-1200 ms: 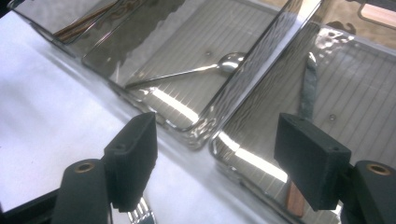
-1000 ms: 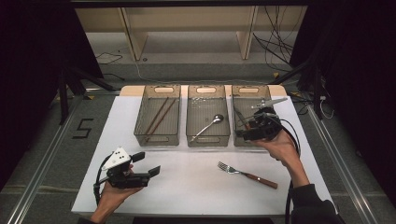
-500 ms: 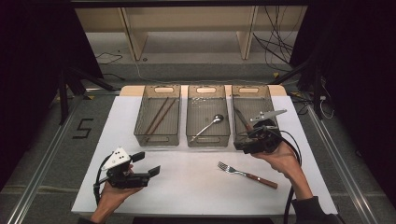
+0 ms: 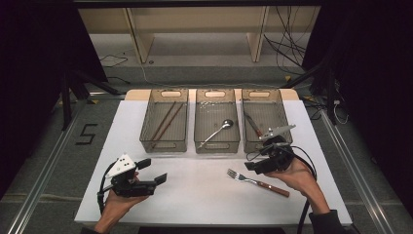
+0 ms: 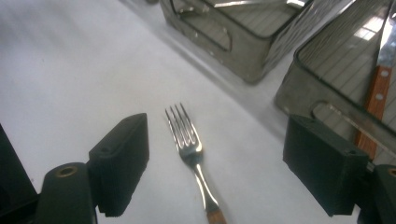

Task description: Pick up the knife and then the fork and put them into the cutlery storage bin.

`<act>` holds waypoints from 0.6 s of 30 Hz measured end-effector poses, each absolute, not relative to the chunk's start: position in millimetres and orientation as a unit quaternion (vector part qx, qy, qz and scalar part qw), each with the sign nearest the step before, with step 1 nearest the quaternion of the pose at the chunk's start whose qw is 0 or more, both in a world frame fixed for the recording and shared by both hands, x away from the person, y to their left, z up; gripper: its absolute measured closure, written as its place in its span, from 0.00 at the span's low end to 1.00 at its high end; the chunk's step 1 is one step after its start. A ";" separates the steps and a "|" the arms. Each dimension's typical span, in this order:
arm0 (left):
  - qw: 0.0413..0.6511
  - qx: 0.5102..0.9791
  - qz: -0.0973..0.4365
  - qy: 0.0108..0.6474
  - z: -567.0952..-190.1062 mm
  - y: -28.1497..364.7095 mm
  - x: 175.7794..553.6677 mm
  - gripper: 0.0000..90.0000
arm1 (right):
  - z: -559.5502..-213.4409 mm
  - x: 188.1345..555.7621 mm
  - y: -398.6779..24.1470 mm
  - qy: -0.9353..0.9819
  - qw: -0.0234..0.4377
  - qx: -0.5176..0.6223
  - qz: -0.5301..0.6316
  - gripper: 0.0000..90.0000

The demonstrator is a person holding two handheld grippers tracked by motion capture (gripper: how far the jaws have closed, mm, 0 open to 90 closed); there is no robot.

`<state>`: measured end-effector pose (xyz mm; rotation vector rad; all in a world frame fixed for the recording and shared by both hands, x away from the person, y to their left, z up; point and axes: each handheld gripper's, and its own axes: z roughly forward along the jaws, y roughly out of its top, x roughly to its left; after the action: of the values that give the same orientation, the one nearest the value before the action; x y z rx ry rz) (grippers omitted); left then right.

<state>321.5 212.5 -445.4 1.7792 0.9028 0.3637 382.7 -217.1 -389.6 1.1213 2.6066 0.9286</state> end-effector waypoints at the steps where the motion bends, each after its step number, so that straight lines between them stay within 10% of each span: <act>1: 0.529 0.745 0.153 0.378 -445.5 212.6 321.5 0.17 | -391.1 381.5 -217.5 0.873 0.077 0.372 0.304 0.26; 18: 0.529 0.745 0.150 0.377 -445.2 212.4 321.5 0.17 | -422.8 374.5 -222.0 0.903 0.055 0.372 0.207 0.30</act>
<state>321.5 212.4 -445.2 1.7801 0.8997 0.3592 374.5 -222.0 -422.8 1.1303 2.7413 0.6297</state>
